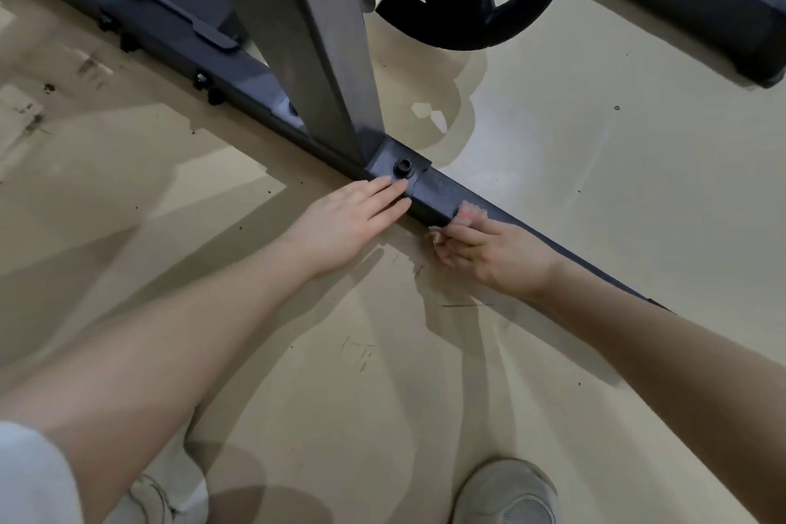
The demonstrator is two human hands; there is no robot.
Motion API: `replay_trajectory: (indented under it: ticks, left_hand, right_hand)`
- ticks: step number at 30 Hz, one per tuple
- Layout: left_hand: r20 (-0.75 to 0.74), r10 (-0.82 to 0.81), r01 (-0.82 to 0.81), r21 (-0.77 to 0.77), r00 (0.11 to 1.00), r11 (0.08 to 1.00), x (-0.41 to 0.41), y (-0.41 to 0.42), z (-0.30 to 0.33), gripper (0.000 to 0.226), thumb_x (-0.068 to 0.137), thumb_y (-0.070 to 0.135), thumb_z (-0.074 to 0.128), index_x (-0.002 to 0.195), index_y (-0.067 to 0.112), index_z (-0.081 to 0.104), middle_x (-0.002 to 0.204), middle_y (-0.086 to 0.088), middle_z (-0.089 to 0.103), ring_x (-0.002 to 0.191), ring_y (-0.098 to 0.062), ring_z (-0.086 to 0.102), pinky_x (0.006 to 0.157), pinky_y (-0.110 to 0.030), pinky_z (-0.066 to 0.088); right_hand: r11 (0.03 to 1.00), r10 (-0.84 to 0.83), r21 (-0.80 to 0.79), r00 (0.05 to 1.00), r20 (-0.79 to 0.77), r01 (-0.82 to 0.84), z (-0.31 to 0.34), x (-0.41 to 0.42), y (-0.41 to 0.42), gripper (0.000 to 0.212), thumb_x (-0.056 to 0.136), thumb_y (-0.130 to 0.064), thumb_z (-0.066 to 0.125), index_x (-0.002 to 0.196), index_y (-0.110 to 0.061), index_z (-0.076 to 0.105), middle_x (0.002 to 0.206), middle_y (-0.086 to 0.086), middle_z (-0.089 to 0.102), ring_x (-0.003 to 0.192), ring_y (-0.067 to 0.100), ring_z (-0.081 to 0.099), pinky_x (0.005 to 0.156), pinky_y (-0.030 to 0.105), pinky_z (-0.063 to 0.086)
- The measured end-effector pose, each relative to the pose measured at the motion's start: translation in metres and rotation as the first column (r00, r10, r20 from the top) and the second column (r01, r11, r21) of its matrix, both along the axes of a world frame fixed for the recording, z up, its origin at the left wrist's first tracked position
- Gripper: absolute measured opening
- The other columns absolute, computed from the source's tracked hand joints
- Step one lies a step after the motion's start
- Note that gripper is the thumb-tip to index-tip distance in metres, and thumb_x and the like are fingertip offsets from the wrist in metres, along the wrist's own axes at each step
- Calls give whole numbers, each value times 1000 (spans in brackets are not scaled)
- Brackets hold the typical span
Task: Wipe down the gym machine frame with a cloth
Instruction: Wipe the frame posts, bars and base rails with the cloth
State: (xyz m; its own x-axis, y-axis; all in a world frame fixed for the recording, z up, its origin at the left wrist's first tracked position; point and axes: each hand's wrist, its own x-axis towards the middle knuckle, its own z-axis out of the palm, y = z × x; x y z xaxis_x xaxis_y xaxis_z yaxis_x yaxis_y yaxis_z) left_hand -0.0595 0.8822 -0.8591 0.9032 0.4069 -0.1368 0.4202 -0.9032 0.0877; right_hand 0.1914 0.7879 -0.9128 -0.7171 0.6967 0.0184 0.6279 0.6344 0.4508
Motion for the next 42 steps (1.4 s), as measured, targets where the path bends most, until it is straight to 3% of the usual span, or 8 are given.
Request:
replay_trajectory:
  ticks: [6,17,23,28,31,34,38,42]
  left_hand:
    - [-33,69,-71,-58,997,996,11,-4,-9,72,65,-4,66,135,7,49,142,-18,44,128,-35,46,102,-44,38]
    - [-62,159,-168,-185,985,968,13,-10,-7,70,92,1,38,150,18,3,159,-2,-5,146,-21,-4,116,-28,0]
    - [-55,217,-224,-224,975,949,15,-13,-5,70,90,5,45,151,16,12,159,-2,0,147,-21,2,117,-32,9]
    - [-14,231,-230,-149,973,962,20,-19,-9,77,68,1,68,139,4,42,150,-14,34,136,-35,36,109,-44,23]
    - [-6,251,-250,-125,968,960,25,-21,-4,76,66,2,70,137,3,45,148,-15,37,134,-35,39,109,-43,20]
    - [9,241,-239,-98,970,966,26,-22,-5,78,58,1,76,132,0,50,141,-18,45,127,-37,46,105,-48,27]
    - [39,240,-236,-92,970,967,29,-23,-7,72,61,3,70,131,-1,51,139,-18,48,126,-34,49,108,-46,29]
    - [31,243,-240,-82,969,967,29,-24,-10,63,72,15,32,130,-2,51,140,-17,47,127,-31,46,110,-38,25]
  right_hand:
    - [993,-108,-35,994,24,109,-4,-8,-16,45,99,-17,26,140,-8,43,138,2,55,131,18,47,116,40,18]
    - [957,-288,-116,917,-276,266,5,-10,-39,33,104,-15,33,133,-6,46,136,10,51,131,31,45,114,44,24]
    - [895,-441,-175,750,-493,411,5,-24,-38,21,92,-6,54,111,0,62,118,15,55,108,31,61,95,42,49]
    - [816,-551,-279,534,-641,507,55,-20,-21,34,103,-33,37,97,-12,63,92,-24,47,83,-10,53,66,4,42]
    - [741,-656,-434,414,-631,513,57,-23,-6,30,96,-30,40,103,-10,62,105,-14,51,93,-4,46,82,7,40]
    - [560,-807,-531,273,-523,637,54,-31,4,42,83,-27,55,121,-9,59,141,24,41,127,41,35,102,52,37]
    - [418,-887,-611,157,-434,672,52,-47,-6,67,89,-40,57,137,3,39,136,24,46,122,40,45,96,43,41]
    - [378,-925,-592,321,-204,712,27,-59,16,88,88,-53,56,142,10,26,144,29,35,137,40,31,112,45,27]
